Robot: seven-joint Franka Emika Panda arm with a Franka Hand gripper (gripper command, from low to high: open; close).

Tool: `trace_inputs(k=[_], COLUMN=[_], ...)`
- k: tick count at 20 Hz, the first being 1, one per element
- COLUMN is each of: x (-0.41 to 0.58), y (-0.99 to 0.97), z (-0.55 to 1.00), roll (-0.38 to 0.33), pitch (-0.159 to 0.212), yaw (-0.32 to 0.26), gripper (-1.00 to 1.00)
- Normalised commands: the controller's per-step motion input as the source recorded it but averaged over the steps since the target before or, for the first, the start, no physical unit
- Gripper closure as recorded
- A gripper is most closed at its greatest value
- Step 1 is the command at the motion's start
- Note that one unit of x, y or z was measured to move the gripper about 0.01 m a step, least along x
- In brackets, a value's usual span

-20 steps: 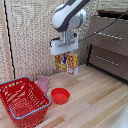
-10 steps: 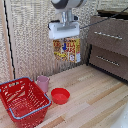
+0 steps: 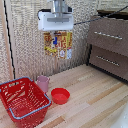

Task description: Meticulously direct the gripper system near the nourishment stick. Grapple the nourishment stick firmly with the gripper system. Progress with the gripper system grasping the stick toward the storage box. Tenderly permit the nourishment stick to descend into the box.

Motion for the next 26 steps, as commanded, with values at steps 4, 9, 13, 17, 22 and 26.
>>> trace_inputs(k=[4,9,13,17,22,26], x=[0.130,0.086,0.036,0.002,0.000,0.048], y=[0.90,0.91,0.91,0.89,0.77,0.32], z=[0.00,-0.02,-0.12,-0.24,-0.42,-0.33], roll=[-0.022,-0.033,-0.062,-0.091,-0.108,-0.070], pitch=[0.000,0.000,0.000,0.000,0.000,-0.014], yaw=[-0.088,-0.071,-0.053,-0.046,-0.037,-0.004], gripper=[1.00,1.00,1.00,1.00,1.00,-1.00])
